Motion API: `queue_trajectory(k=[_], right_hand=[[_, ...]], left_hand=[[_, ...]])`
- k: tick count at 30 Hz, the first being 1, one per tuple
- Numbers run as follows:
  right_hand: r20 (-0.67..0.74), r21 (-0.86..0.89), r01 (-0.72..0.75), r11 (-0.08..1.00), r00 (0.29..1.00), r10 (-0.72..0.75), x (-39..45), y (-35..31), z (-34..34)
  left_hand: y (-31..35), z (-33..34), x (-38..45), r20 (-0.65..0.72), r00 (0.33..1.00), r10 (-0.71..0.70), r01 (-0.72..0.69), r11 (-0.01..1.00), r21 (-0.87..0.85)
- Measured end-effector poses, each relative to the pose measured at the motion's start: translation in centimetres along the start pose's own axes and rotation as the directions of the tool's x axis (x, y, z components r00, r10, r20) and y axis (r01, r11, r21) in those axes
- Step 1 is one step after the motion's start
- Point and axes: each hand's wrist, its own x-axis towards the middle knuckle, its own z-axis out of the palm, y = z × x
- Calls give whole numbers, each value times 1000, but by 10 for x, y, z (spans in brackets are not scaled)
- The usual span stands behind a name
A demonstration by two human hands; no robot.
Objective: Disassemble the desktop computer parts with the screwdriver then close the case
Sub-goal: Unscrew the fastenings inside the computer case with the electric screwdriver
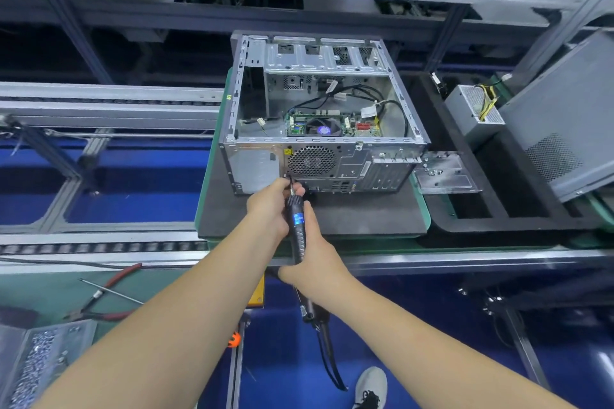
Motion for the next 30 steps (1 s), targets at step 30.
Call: queue_trajectory(k=[30], right_hand=[[41, -85, 14, 996, 999, -11, 13, -15, -4]], left_hand=[[-18, -27, -13, -47, 999, 15, -7, 985, 171]])
